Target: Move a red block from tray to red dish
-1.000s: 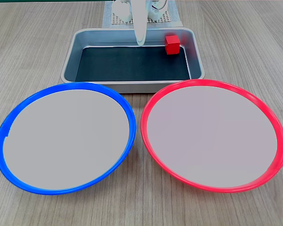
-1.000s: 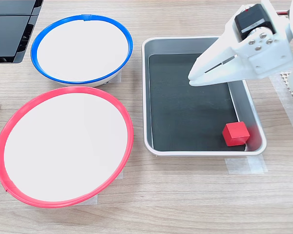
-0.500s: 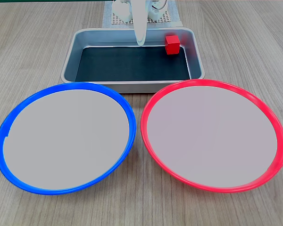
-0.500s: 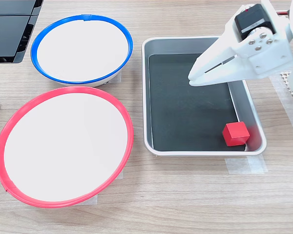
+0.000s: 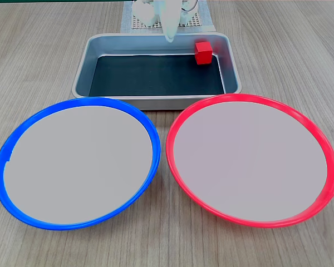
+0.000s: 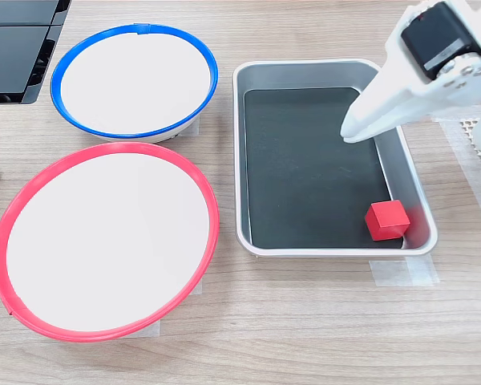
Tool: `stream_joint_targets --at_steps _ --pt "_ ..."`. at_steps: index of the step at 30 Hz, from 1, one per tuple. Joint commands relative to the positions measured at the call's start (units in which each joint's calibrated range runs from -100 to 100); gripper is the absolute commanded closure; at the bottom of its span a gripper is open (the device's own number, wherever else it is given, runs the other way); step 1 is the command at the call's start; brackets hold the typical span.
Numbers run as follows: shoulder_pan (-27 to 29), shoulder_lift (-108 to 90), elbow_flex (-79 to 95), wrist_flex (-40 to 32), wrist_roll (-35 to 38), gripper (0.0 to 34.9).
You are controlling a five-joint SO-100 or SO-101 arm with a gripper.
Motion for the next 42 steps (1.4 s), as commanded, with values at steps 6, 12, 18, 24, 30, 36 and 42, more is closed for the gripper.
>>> stream_joint_targets --at_steps 6,12,18,24,30,36,42 --pt "-5.71 30.88 -32.28 18.17 20.46 32.0" --pt "-9.67 43.25 -36.93 18.17 28.47 20.7" --pt "-10.8 50.16 -35.83 16.68 33.46 17.6" --pt "-12.68 56.73 -34.38 13.63 33.46 16.8" --pt "-14.09 60.39 -33.47 13.46 33.21 15.4" --pt "-14.28 61.5 -32.1 11.98 33.85 22.5" --pt "-10.61 62.52 -34.19 11.98 35.8 30.9"
